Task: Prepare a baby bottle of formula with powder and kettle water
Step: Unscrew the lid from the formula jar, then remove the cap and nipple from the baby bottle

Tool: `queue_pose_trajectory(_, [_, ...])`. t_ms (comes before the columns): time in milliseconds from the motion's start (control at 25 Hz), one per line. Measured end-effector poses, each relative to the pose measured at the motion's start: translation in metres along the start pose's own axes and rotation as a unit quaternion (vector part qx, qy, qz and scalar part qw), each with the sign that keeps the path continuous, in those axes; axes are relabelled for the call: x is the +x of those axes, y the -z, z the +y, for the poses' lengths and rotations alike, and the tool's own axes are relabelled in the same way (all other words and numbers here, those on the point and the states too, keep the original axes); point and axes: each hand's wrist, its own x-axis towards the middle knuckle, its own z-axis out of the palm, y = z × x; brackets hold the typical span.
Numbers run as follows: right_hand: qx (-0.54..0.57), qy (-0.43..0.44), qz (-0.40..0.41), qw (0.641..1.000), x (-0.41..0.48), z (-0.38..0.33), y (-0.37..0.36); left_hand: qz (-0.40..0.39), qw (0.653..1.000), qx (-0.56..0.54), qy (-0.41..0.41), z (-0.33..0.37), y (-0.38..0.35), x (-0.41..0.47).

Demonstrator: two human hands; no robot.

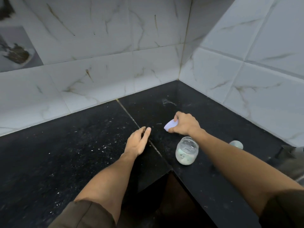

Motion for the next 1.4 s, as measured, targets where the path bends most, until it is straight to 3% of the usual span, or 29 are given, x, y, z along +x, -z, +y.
queue_pose_trajectory(200, [-0.136,0.013,-0.040,0.990,0.017,-0.030,-0.034,0.073,0.994,0.077,-0.031,-0.022,0.019,0.010])
queue_pose_trajectory(520, [-0.209,0.012,-0.102,0.972,0.035,-0.035,-0.057,0.063,0.987,0.133,-0.057,-0.031,0.015,0.026])
queue_pose_trajectory(680, [-0.181,0.007,-0.101,0.978,0.035,-0.029,-0.047,0.057,0.987,0.134,-0.073,-0.016,0.007,0.029])
queue_pose_trajectory(840, [-0.096,-0.006,-0.037,0.995,0.026,-0.013,-0.010,0.050,0.985,0.132,-0.104,0.013,-0.003,0.023])
queue_pose_trajectory(1000, [-0.017,-0.002,0.021,1.000,0.002,0.019,0.025,-0.041,0.978,0.133,-0.155,0.050,-0.027,0.006])
queue_pose_trajectory(1120, [-0.026,0.007,0.050,0.998,-0.024,0.044,0.040,-0.109,0.967,0.164,-0.158,0.067,-0.049,-0.008])
queue_pose_trajectory(1280, [-0.083,-0.052,0.099,0.990,-0.052,0.088,0.062,-0.074,0.962,0.151,-0.215,0.085,-0.071,-0.017])
queue_pose_trajectory(1400, [-0.104,-0.136,0.039,0.984,-0.068,0.120,0.073,-0.043,0.956,0.141,-0.253,0.111,-0.084,-0.017])
